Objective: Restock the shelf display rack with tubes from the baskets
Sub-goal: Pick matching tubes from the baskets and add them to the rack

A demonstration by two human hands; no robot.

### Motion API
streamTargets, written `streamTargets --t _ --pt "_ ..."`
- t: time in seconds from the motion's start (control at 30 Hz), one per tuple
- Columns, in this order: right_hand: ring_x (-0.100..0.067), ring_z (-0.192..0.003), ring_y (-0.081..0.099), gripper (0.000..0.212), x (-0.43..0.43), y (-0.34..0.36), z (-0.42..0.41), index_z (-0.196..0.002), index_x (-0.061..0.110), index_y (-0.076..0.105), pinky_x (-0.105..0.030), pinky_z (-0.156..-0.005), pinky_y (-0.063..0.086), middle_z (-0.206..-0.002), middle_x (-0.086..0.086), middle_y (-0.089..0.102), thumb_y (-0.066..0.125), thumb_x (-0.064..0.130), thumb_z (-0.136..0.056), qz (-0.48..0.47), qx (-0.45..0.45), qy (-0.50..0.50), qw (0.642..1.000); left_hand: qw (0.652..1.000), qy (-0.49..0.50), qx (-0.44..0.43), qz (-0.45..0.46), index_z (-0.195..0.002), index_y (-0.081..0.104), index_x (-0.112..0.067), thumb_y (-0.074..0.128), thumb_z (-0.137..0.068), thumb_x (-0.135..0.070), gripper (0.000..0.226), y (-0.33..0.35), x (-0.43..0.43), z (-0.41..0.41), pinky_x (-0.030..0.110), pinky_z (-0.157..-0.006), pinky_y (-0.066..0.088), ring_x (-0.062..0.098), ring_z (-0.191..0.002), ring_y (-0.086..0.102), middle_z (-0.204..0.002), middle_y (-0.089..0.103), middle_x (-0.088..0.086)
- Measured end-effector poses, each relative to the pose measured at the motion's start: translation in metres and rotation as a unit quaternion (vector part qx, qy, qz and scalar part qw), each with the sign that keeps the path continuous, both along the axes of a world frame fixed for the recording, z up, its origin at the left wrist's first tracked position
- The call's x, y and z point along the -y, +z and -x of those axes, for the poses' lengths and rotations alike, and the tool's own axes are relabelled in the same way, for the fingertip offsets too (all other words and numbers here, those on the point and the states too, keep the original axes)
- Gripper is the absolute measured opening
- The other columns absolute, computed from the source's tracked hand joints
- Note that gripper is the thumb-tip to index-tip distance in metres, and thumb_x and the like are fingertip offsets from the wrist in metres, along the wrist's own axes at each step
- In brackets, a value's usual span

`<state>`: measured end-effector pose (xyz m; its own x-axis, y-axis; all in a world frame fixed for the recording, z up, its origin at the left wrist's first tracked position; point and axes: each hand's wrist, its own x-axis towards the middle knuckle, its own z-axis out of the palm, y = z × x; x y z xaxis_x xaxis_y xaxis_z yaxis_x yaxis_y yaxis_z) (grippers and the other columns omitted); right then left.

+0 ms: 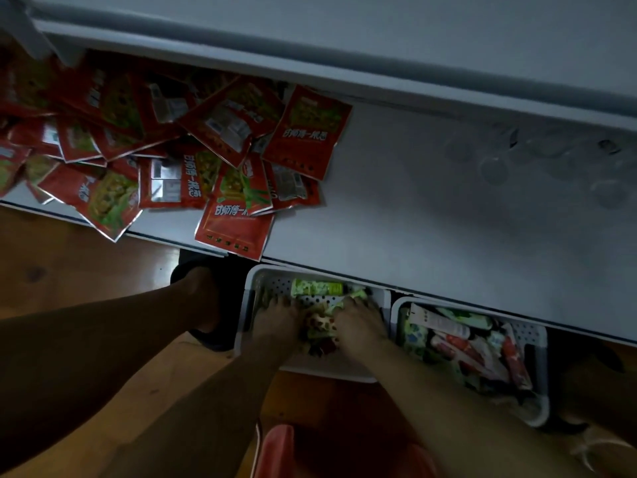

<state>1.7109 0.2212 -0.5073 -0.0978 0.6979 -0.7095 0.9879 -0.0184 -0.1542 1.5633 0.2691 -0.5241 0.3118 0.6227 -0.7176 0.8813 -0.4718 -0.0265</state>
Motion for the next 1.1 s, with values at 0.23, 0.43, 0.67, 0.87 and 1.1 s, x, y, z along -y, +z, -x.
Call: streamTargets --t 0.23,0.43,0.67,0.87,1.1 --pt "-0.018 -0.062 0.047 0.006 -0.01 0.038 -0.013 -0.084 0.01 0.054 -0.025 -0.048 0.033 -0.072 -0.004 0.049 0.051 0.009 -0.088 0.035 -0.094 -0.12 0.988 0.993 0.044 0.016 0.107 -0.132 0.038 0.002 0.04 -0.097 -0.015 0.04 0.039 -0.01 -0.002 0.037 -0.084 0.048 0.033 -0.11 0.057 -0.124 0.057 0.02" --pt "-0.025 -0.089 0.054 0.033 -0.002 0.085 -0.017 -0.122 0.009 0.047 -0.03 -0.069 0.039 -0.112 -0.014 0.057 0.049 0.025 -0.094 -0.008 -0.178 -0.202 0.963 0.98 0.169 0.101 0.026 -0.13 0.048 -0.003 0.035 -0.101 -0.029 0.04 0.112 -0.011 -0.003 0.033 -0.093 0.042 0.033 -0.119 0.051 -0.13 0.054 0.017" --pt "-0.025 -0.078 0.057 0.038 0.005 0.16 -0.012 -0.102 0.006 0.06 -0.033 -0.065 0.04 -0.092 -0.011 0.062 0.041 0.04 -0.099 -0.101 -0.249 -0.243 0.932 0.946 0.174 0.257 -0.094 -0.122 0.049 -0.014 0.052 -0.093 -0.027 0.032 0.207 -0.023 0.011 0.035 -0.082 0.05 0.031 -0.1 0.06 -0.115 0.061 0.013" --pt "-0.019 -0.081 0.068 0.031 0.007 0.234 -0.009 -0.103 0.006 0.06 -0.036 -0.071 0.052 -0.097 -0.012 0.069 0.051 0.033 -0.094 -0.183 -0.316 -0.274 0.89 0.915 0.129 0.344 -0.166 -0.107 0.049 -0.014 0.056 -0.091 -0.028 0.022 0.298 -0.022 0.017 0.029 -0.066 0.045 0.022 -0.088 0.057 -0.103 0.061 0.006" --pt "-0.027 -0.086 0.068 0.018 -0.004 0.322 -0.024 -0.101 0.02 0.048 -0.046 -0.075 0.056 -0.099 -0.007 0.065 0.054 0.029 -0.087 -0.291 -0.412 -0.319 0.802 0.847 0.087 0.466 -0.241 -0.122 0.052 -0.014 0.066 -0.085 -0.039 0.047 0.398 -0.031 -0.008 0.032 -0.081 0.051 0.02 -0.101 0.06 -0.113 0.062 0.001"
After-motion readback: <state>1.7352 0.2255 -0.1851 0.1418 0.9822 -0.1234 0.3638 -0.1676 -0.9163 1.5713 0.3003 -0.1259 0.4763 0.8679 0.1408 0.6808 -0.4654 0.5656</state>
